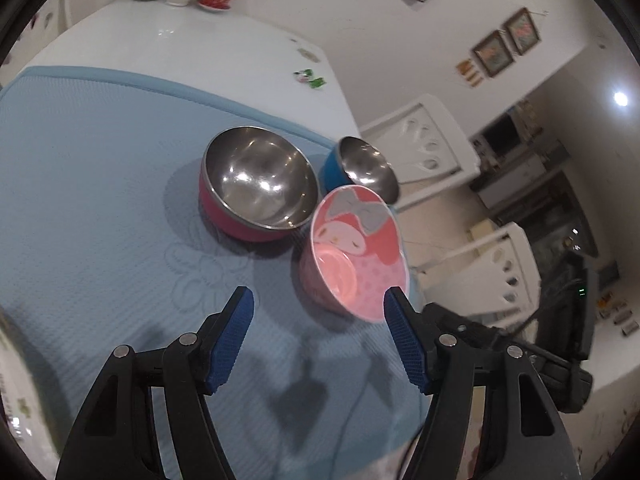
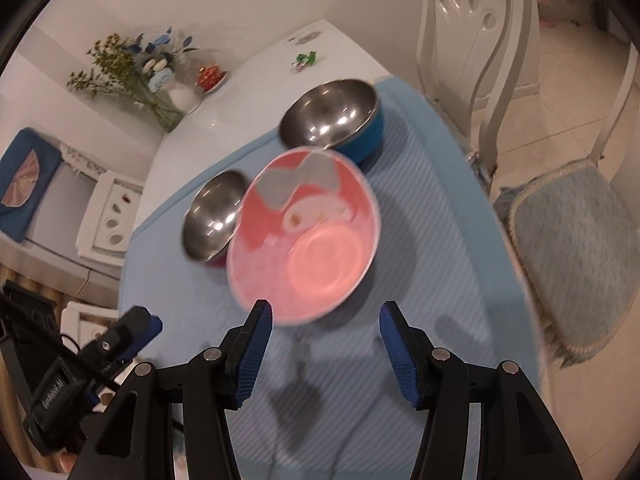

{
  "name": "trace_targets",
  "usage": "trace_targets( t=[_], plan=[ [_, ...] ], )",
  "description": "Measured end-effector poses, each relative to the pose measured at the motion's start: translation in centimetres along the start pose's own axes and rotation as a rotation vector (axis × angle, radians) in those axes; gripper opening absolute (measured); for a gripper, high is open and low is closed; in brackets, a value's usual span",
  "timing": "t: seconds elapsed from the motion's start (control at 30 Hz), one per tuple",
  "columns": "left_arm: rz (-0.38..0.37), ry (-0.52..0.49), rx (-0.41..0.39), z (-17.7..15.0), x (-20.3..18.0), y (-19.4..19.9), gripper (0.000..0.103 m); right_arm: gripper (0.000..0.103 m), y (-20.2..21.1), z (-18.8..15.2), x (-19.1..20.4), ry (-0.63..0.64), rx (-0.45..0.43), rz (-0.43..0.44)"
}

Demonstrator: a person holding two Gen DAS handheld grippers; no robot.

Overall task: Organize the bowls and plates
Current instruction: 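Move both grippers toward the pink cartoon-face bowl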

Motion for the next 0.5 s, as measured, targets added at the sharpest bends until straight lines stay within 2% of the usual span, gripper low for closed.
trace_targets(
  t=[0.4, 0.5],
  plan=[
    [0.106, 0.07, 0.055, 0.3, -0.5, -7.2, 0.057, 0.054, -6.8, 4.3, -1.6, 0.038, 0.099, -0.032],
    [0.116, 0.077, 0.068, 0.4, -0.4, -8.3, 0.048, 0.054, -8.0, 4.6, -1.9, 0.052, 0.111, -0.041]
  ],
)
Point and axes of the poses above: each gripper's, at about its wrist camera, not at the fingertips, and y roughly against the way its jaws point, x to its left, z to its top, the point moved 1 cm from there along -y, roughly the way its jaws point, and after that the axes turned 10 degrees about -y, right-handed, at the moved point
